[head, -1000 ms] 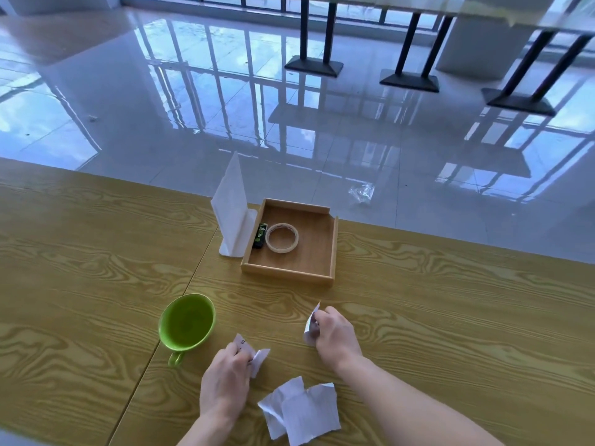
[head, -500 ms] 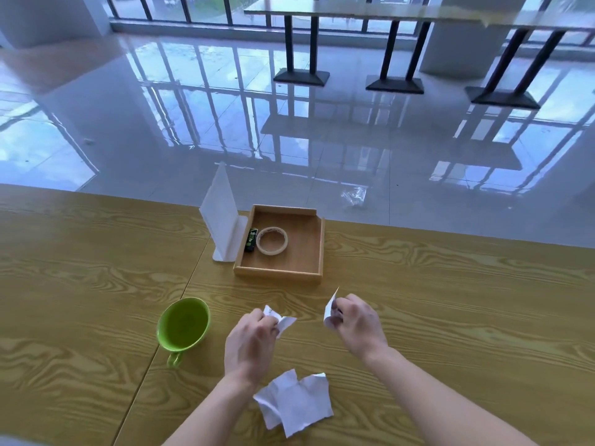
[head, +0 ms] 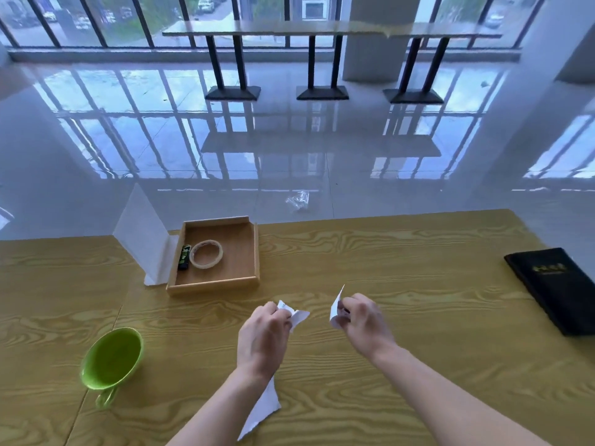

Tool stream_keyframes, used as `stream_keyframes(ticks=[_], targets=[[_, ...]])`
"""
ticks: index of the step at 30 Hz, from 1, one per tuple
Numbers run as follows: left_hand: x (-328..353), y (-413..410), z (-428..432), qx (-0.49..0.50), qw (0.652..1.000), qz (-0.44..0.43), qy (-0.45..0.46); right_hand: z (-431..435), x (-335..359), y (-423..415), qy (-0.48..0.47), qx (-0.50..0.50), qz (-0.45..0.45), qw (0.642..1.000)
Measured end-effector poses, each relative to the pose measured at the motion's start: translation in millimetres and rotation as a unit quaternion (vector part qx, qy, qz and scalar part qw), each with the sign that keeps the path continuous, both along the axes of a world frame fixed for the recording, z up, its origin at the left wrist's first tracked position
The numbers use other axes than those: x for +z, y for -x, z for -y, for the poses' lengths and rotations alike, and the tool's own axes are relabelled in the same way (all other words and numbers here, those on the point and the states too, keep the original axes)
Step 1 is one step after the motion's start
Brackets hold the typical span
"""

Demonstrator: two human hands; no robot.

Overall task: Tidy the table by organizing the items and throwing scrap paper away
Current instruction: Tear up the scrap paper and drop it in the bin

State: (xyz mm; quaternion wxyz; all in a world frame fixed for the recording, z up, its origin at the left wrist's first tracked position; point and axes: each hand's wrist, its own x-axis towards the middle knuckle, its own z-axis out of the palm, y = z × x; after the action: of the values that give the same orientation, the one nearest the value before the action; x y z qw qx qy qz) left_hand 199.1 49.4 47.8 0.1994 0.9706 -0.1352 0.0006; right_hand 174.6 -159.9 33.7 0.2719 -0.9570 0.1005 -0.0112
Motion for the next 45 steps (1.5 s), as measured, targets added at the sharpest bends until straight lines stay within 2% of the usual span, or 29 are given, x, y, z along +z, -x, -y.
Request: stream_keyframes(ticks=[10,23,29,35,45], targets=[[13.1,27.5,59.6,-0.187,0.981,0.005,0.053,22.8,19.9,104.5,0.020,-0.184,-0.004,0.983],[14.2,158.7,185.8,-0.401,0.914,-0.009,0.060,99.4,10.0,283.2,0.005,-0.394,-0.007,0.919],[-0.1,245.7,264.8,-0.436,0.897,-0.044,0.060,166.0,-15.5,372.0,-0.018,-0.444,-0.029,0.895],[-35.0,319.0,328.5,-0.468,0.881,-0.063,0.036,222.9,-58.7,447.2,-0.051,-0.455,-0.065,0.887],[-129.3,351.0,383.2,-0.463,0.874,-0.129,-0.068,260.8,-145.4,486.6,-0.097,-0.475,-0.131,0.865]])
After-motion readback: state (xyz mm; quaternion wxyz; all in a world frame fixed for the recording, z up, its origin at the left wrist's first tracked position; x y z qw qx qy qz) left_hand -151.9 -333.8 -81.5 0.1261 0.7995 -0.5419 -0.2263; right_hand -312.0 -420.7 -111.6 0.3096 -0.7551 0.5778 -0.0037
